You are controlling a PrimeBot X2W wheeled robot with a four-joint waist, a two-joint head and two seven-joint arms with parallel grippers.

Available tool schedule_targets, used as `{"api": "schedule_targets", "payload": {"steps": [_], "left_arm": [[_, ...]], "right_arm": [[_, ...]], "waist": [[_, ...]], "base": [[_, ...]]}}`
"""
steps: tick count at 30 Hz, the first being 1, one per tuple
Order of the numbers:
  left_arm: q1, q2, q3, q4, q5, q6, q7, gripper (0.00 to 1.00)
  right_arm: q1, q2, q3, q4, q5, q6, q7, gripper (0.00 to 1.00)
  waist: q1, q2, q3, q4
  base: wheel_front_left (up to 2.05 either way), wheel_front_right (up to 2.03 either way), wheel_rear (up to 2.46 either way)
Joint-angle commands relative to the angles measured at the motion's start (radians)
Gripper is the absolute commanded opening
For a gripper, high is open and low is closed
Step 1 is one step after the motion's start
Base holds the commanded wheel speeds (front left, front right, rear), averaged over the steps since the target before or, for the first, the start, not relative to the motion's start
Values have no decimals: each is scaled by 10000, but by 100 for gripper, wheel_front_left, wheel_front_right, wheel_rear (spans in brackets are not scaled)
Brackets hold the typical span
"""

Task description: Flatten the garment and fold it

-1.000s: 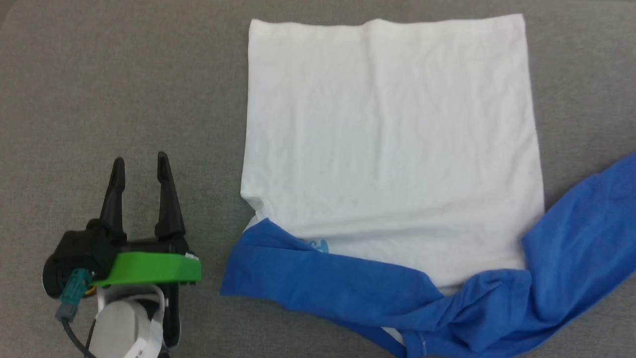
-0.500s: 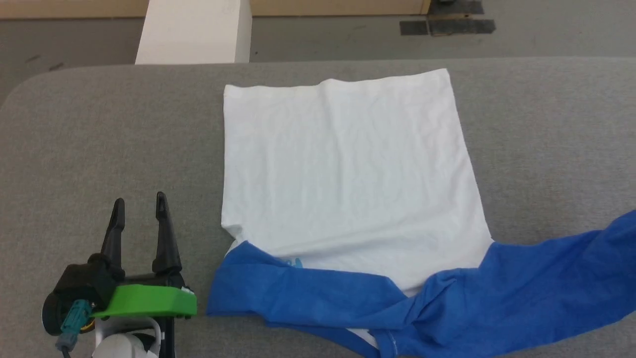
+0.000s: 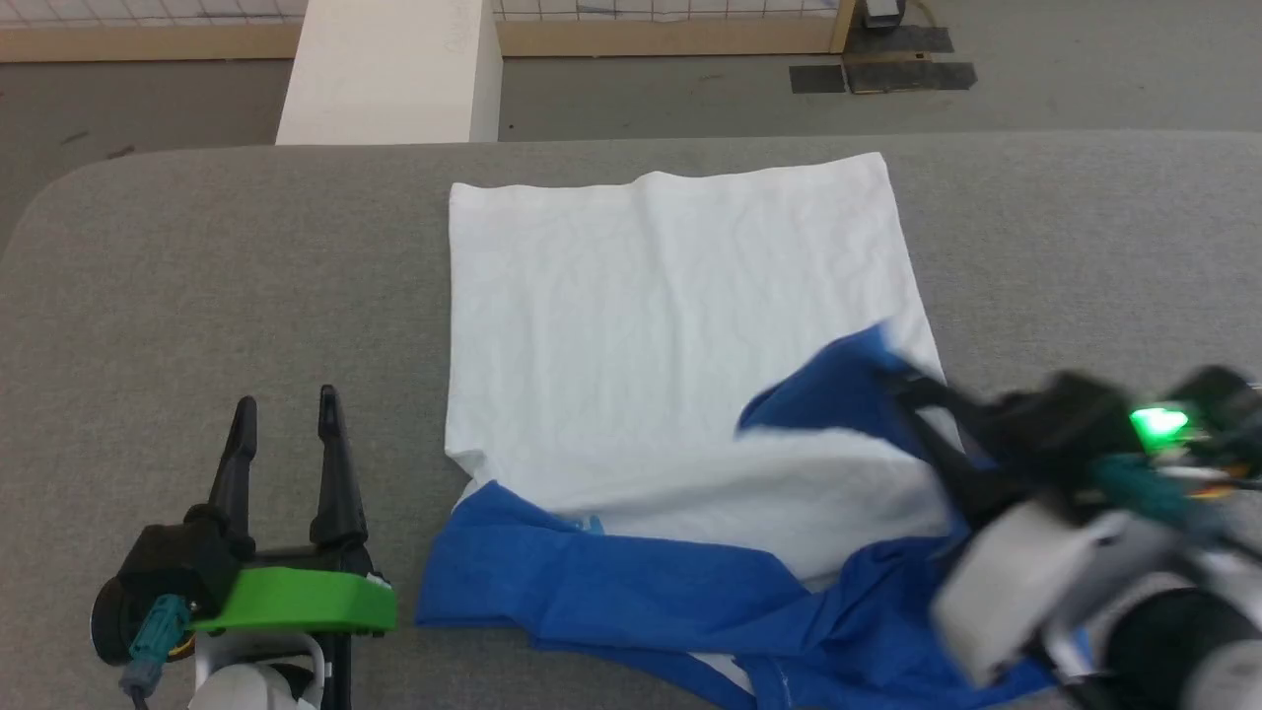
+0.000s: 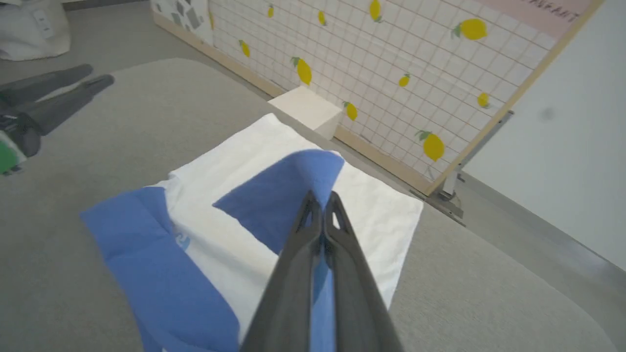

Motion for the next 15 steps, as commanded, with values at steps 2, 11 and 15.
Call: {"api": "schedule_targets", "payload": {"steps": [2,11,15], "left_arm": [[-56,-23,-40,107,94,-46,-45,100],[-247,-24,-330,173,24,-34,-45,100],[-300,-24,-476,155,-31,45,-45,100]], "right_arm": [[-578,140,1307,731,-47,-15,-127,0],[-1886,1349,4660,4966,332,-15,-998,0],[-2225,1910,5089,6726,448,-15,-1430,0]], "waist": [[1,0,74,230],[1,0,377,725],[1,0,485,876]], "base": [[0,0,0],[0,0,0],[0,0,0]]}}
